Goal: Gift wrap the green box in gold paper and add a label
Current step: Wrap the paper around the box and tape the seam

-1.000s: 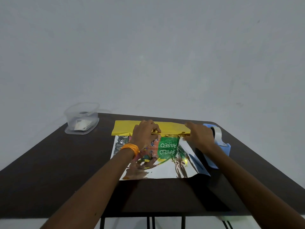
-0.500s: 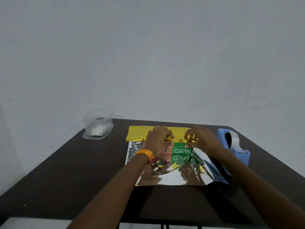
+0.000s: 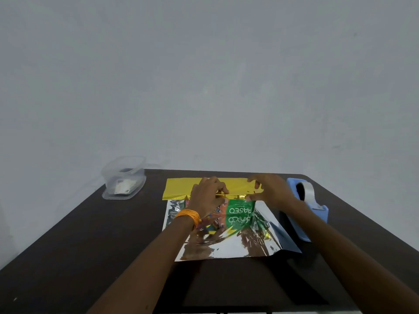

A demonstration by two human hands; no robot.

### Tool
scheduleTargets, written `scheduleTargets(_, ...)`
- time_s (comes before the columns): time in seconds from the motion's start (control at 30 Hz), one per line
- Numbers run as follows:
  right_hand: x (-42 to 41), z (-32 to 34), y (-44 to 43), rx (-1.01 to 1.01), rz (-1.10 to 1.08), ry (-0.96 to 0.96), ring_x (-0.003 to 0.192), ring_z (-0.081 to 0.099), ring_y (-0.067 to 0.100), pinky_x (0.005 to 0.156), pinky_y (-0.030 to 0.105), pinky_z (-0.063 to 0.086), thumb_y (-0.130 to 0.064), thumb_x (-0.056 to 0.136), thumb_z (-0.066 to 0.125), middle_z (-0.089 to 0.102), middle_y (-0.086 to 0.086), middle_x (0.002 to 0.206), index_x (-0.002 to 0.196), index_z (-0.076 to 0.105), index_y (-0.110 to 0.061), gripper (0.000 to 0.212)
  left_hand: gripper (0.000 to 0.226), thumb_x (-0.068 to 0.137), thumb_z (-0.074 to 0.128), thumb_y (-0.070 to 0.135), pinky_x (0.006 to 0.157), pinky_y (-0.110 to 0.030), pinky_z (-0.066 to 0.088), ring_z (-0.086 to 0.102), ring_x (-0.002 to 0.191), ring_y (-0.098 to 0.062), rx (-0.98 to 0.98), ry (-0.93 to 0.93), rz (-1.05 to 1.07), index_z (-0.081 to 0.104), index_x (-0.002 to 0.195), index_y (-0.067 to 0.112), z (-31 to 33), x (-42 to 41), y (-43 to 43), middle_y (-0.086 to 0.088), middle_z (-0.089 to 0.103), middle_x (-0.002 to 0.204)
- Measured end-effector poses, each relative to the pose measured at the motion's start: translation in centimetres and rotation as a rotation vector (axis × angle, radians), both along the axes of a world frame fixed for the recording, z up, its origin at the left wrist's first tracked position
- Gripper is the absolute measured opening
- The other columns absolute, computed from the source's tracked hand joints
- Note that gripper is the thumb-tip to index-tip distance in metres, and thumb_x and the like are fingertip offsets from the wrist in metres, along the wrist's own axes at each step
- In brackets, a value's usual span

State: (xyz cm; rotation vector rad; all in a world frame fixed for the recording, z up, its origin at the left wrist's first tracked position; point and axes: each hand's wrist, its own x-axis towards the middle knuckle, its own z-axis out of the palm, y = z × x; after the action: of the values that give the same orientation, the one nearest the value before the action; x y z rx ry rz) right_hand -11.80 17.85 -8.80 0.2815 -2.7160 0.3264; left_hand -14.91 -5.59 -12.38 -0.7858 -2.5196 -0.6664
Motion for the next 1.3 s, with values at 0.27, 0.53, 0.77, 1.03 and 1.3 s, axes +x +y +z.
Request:
scheduleTargets(0.27, 3.4, 1.6, 2.0, -0.048, -0.059, 0.022, 0.093, 0.060, 0.017, 0.073, 0.034, 0.049, -0.047, 0.069, 0.086, 0.065, -0.004, 0.099, 0.126, 0.059, -0.024, 0.067, 0.019, 0.084, 0.072, 0.030, 0.084, -0.043, 0.047, 0.050, 0.106, -0.019, -0.026, 0.021, 0.008, 0.067, 0.103, 0.031, -0.1, -0.2, 0.1, 0.009, 0.058, 0.106)
scheduleTargets(0.53, 9.2, 2.2, 8.0, -0.418, -0.462, 0.106, 0.060, 0.057, 0.022, 0.055, 0.027, 0.037, -0.020, 0.088, 0.063, 0.066, 0.012, 0.067, 0.068, 0.064, -0.003, 0.026, 0.037, 0.087, 0.064, 0.041, 0.092, -0.043, 0.039, 0.045, 0.120, -0.024, -0.287, 0.114, 0.141, 0.059, 0.120, 0.026, 1.7, 1.5, 2.0, 0.000, 0.052, 0.124)
scheduleTargets(0.77, 11.8, 0.8, 9.2, -0.993, -0.470, -0.177, 0.058, 0.041, 0.017, 0.055, 0.028, 0.033, -0.030, 0.091, 0.068, 0.051, 0.009, 0.068, 0.072, 0.059, -0.008, 0.031, 0.034, 0.086, 0.071, 0.037, 0.088, -0.038, 0.050, 0.061, 0.100, -0.022, 0.272, -0.192, -0.194, 0.070, 0.106, 0.009, 2.4, 8.1, 10.8, -0.006, 0.066, 0.107)
scheduleTargets(1.03, 10.8, 0.2, 8.9, -1.348, -0.465, -0.256, 0.054, 0.044, 0.020, 0.049, 0.026, 0.034, -0.002, 0.082, 0.073, 0.055, 0.015, 0.068, 0.074, 0.063, 0.002, 0.014, 0.033, 0.079, 0.079, 0.032, 0.062, -0.032, 0.036, 0.051, 0.073, -0.024, 0.221, -0.298, -0.272, 0.066, 0.081, 0.002, 1.5, 10.4, 18.0, -0.010, 0.055, 0.080)
scheduleTargets(1.3, 11.5, 1.2, 8.6, -1.338, -0.471, -0.291, 0.034, 0.036, 0.010, 0.036, 0.018, 0.028, -0.003, 0.083, 0.073, 0.051, 0.004, 0.044, 0.068, 0.060, -0.001, 0.020, 0.033, 0.078, 0.080, 0.032, 0.063, -0.027, 0.033, 0.050, 0.074, -0.020, 0.239, -0.278, -0.262, 0.068, 0.083, 0.001, 1.1, 9.4, 18.2, -0.006, 0.055, 0.079)
